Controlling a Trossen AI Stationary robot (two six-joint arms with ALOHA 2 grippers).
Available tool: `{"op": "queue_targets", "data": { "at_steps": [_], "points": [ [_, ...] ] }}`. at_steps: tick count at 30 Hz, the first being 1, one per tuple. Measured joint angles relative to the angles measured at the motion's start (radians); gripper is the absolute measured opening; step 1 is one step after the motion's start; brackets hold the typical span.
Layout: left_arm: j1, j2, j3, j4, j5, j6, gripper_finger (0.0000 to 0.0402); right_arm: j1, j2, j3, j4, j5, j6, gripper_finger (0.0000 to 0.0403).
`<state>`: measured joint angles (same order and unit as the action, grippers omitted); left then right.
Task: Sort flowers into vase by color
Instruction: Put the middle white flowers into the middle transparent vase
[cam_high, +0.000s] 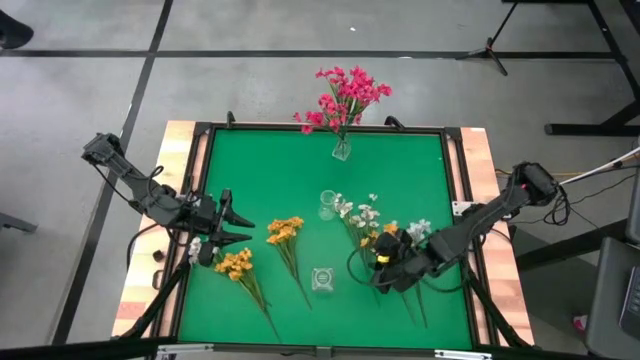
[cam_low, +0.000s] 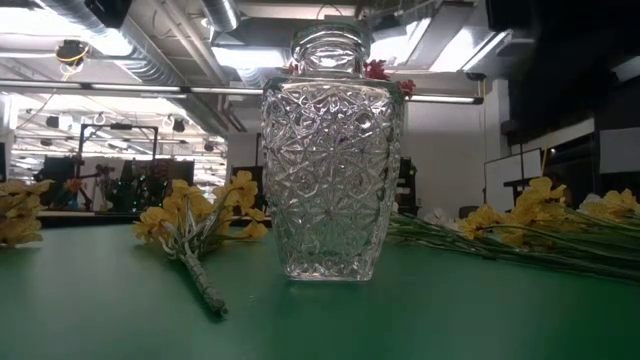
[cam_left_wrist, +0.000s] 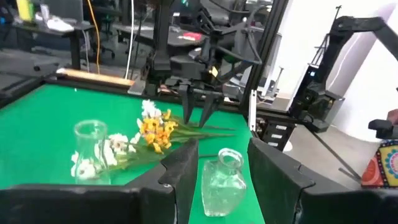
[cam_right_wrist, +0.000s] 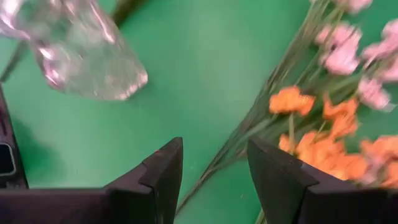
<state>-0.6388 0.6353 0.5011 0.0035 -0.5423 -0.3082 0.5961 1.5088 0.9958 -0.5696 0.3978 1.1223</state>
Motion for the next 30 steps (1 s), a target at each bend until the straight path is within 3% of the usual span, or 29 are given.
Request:
{"op": "queue_targets", "data": {
  "at_steps": [9, 20, 30],
  "points": [
    [0.001, 0.0, 0.0, -0.089, 0.0, -0.063, 0.0137, -0.001, 0.093, 0.0, 0.0, -0.024, 0.103, 0.0179],
    [0.001, 0.002, 0.0, -0.128, 0.0, -0.108, 0.0137, -0.001, 0.108, 0.0, -0.01, -0.025, 0.046, 0.0179],
    [0.013, 0.103, 0.0, -0.126, 0.0, -0.131, 0.0137, -0.008, 0.107, 0.0, -0.031, -0.052, 0.106, 0.0179]
  ]
}}
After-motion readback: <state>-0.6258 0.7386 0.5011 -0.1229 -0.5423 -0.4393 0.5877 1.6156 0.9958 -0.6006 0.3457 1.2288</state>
